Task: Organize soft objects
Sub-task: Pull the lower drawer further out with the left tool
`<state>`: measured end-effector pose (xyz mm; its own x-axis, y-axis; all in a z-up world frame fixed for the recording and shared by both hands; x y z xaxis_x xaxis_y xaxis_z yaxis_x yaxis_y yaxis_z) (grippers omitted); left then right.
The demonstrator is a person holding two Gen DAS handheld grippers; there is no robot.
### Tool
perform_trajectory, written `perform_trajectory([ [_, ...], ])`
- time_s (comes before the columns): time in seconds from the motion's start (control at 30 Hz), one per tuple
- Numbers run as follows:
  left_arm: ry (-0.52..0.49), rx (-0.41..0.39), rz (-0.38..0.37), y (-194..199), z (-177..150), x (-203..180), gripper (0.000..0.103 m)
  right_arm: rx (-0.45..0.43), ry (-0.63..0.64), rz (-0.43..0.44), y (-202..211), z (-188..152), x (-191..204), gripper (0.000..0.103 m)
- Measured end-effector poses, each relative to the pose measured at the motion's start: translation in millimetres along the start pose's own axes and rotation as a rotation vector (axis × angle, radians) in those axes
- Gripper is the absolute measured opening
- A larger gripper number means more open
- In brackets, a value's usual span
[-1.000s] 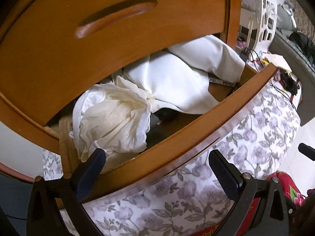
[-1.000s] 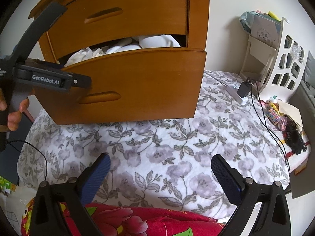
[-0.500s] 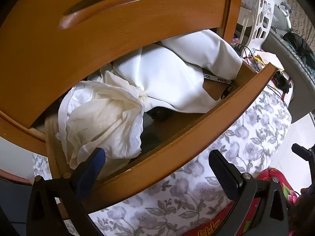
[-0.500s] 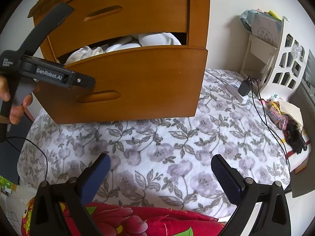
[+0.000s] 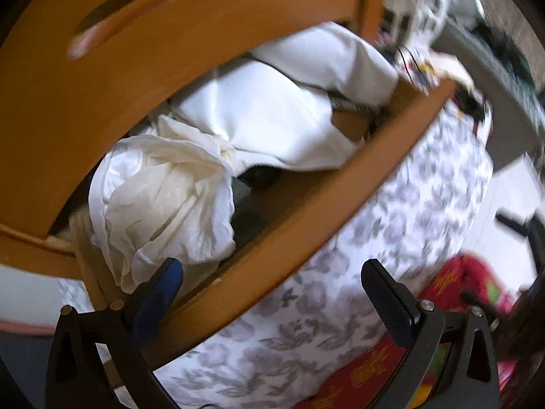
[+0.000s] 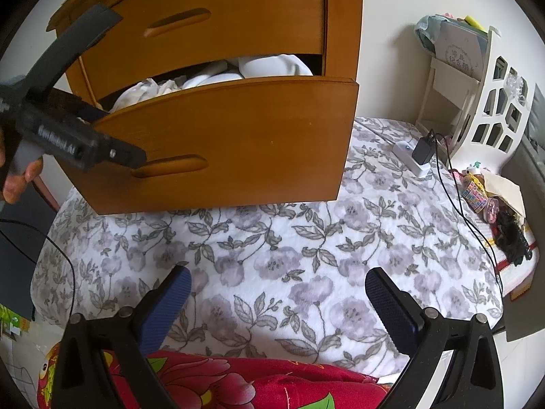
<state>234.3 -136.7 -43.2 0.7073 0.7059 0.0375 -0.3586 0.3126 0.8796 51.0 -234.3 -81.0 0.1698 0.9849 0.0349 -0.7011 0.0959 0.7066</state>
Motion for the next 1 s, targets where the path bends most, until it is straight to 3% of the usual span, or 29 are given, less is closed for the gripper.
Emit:
perform_trajectory([
  [0.07,0.071,-0.041,-0.041,-1.1,6.7,1.7,0.103,0.0,-0.001,0.0,-0.6,0.0,0.1,0.103],
  [0.17,0.115,-0.004,-0.052,-15.5,9.0,1.0,0.103,0.005,0.005,0.0,-1.9,-1.5,0.7,0.103],
  [0.23,0.064,0.02,-0.042,-21.6,9.1,-5.8,0.103,0.006,0.007,0.0,-2.5,-1.9,0.5,0.103],
  [0.3,-0.045,0.036,-0.093,-19.2,8.1,-28.0,0.103,0.007,0.0,0.003,-2.7,-1.7,0.4,0.103],
  [0.37,-0.099,0.065,-0.09,-20.1,2.8,-33.5,0.103,0.012,-0.01,0.006,-3.6,-2.1,-0.8,0.103],
  [0.57,-0.091,0.066,-0.164,-12.3,-3.7,-47.7,0.103,0.016,-0.016,0.014,-4.9,-2.4,-2.7,0.103],
  [0.8,-0.119,0.071,-0.148,-13.1,-12.1,-57.1,0.103,0.025,-0.022,0.015,-6.2,-2.6,-1.5,0.103],
  [1.0,-0.125,0.068,-0.196,-3.6,-27.9,-69.7,0.103,0.022,-0.024,0.015,-5.4,-2.8,-2.1,0.103],
])
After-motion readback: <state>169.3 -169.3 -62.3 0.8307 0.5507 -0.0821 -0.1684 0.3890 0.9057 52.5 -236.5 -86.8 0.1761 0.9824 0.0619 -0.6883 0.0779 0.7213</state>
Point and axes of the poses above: each gripper's, at about its wrist camera, not at the fingertips, and y roughly against the way its jaws point, x to its left, z to its top, the point moved 10 cm from there along -y, roughly the way its jaws point, and after that the axes turned 9 degrees about -x, right-handed, at the moved point
